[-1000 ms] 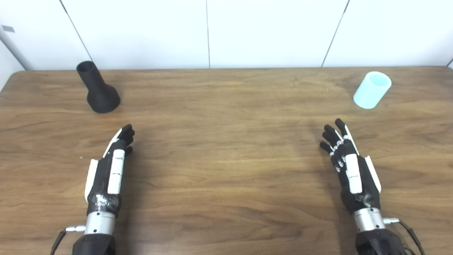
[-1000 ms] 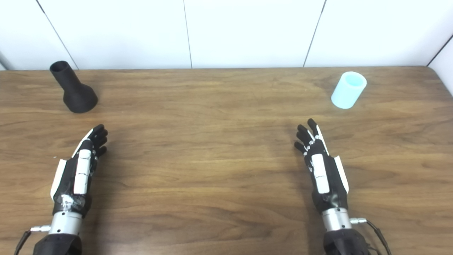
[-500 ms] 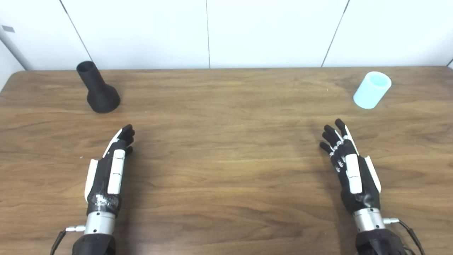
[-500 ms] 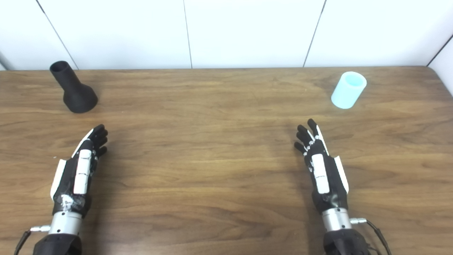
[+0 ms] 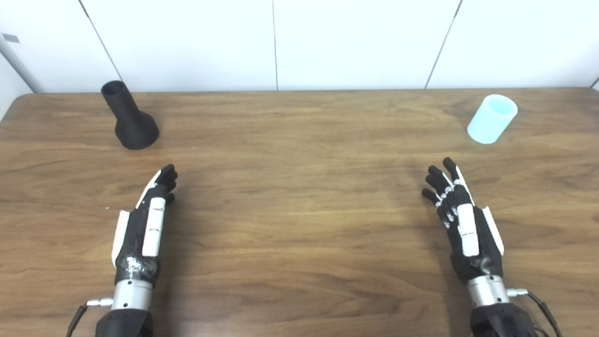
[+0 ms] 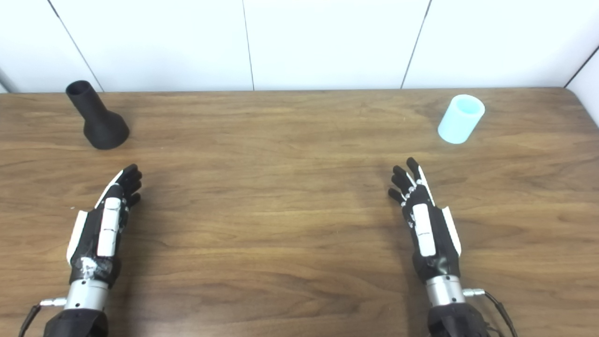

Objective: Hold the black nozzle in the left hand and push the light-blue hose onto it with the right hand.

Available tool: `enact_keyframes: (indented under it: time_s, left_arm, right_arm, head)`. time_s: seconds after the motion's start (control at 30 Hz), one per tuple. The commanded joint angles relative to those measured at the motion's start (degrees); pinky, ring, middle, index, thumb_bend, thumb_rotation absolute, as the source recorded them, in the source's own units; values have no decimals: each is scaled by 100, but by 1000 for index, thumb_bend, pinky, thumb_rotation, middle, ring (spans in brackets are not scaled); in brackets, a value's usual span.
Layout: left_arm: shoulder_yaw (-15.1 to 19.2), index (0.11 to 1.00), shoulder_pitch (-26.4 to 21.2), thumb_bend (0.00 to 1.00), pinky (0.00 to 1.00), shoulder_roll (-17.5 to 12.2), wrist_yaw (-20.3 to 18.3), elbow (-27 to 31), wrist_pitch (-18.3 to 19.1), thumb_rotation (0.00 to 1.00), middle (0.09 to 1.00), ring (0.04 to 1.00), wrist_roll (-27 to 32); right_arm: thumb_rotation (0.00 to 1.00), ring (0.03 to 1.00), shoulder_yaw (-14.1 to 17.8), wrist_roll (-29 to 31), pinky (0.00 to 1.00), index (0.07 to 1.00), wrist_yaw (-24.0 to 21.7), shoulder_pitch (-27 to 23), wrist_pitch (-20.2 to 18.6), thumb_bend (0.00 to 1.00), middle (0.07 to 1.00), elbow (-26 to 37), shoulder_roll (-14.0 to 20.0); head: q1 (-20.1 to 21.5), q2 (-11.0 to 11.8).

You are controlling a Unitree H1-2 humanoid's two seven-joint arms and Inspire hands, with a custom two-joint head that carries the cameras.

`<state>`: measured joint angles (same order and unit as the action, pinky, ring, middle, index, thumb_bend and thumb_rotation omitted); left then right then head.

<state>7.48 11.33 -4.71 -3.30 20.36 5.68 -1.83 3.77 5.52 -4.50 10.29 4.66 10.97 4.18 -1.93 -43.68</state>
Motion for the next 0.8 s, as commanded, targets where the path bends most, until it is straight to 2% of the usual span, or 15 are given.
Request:
enact_keyframes:
  time_s: [0.0,0.77]
  left_arm:
    - [-45,916,381,476,930,-55,-18,180,-160,921,923,934,29]
    - [-45,914,392,472,935,-46,-17,221,-101,923,924,940,28]
  right_arm:
    - [962,930,4,53,886,970,-10,28,76,615,920,81,22]
    - [964,930,-4,33,890,972,4,23,60,611,919,110,10]
  head:
    - [-5,-2]
    - [2,-4]
